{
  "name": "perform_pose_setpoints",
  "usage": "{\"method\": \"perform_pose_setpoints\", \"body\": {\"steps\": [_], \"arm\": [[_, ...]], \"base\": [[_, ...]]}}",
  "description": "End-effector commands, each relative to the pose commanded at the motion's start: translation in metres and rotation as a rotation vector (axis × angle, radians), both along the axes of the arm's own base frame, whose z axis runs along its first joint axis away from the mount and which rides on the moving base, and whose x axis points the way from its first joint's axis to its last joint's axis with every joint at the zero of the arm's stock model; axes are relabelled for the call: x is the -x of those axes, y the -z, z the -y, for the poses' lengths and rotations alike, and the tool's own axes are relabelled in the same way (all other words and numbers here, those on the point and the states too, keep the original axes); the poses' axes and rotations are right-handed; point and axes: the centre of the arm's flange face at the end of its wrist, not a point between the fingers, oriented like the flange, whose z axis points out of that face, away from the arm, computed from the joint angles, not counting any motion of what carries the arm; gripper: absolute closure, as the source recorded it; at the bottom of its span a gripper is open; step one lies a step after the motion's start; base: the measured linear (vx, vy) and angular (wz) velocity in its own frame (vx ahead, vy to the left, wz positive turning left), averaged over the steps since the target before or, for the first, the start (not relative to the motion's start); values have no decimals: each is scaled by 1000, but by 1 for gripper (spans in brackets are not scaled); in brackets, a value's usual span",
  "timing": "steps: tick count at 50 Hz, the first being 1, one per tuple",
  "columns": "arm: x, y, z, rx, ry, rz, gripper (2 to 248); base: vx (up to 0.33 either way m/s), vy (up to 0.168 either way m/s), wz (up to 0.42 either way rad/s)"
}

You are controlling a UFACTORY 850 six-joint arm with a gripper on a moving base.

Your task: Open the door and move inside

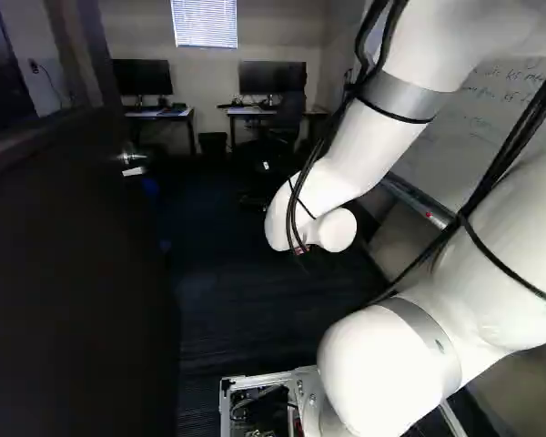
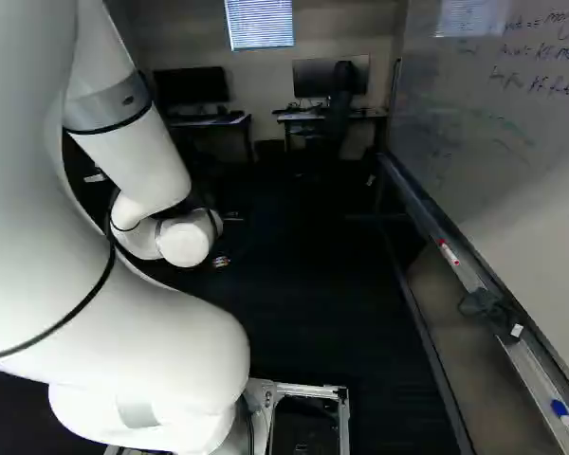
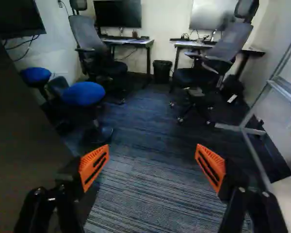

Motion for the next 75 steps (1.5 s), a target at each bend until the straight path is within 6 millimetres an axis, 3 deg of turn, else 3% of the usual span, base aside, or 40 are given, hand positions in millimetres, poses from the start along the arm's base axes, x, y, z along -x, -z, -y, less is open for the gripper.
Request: {"method": "perform_pose_setpoints", "body": {"steps": [75], "arm": [[0, 0, 0, 0, 0, 0, 3]], "base": [[212, 11, 25]]}}
